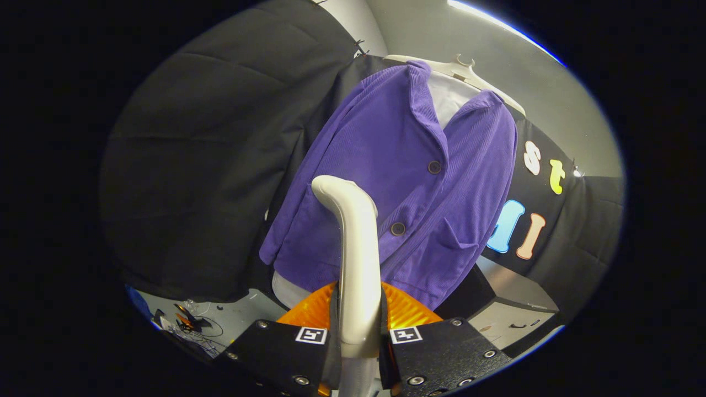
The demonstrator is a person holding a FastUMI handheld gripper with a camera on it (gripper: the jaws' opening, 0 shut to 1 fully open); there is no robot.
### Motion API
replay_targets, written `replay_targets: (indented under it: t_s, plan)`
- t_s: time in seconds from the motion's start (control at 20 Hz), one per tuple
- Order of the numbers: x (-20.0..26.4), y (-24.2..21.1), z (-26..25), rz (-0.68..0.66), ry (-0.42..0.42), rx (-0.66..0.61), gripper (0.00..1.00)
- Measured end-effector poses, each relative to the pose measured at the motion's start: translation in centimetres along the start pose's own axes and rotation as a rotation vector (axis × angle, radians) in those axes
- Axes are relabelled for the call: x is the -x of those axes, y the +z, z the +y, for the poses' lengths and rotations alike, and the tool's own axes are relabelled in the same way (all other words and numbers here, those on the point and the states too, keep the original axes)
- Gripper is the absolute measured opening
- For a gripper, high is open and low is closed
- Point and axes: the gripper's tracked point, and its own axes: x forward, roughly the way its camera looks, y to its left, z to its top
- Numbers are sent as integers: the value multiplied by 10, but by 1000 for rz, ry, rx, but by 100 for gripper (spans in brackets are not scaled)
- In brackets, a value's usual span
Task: Iron the clothes twice with a garment steamer, once on the left side and once on the right side.
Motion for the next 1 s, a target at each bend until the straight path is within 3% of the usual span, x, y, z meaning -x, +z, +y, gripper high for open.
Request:
replay_targets:
  t_s: [0.45,1.0]
  plan:
    - [1,-79,37,112,58,6,27]
    - [37,-131,28,216,122,-38,27]
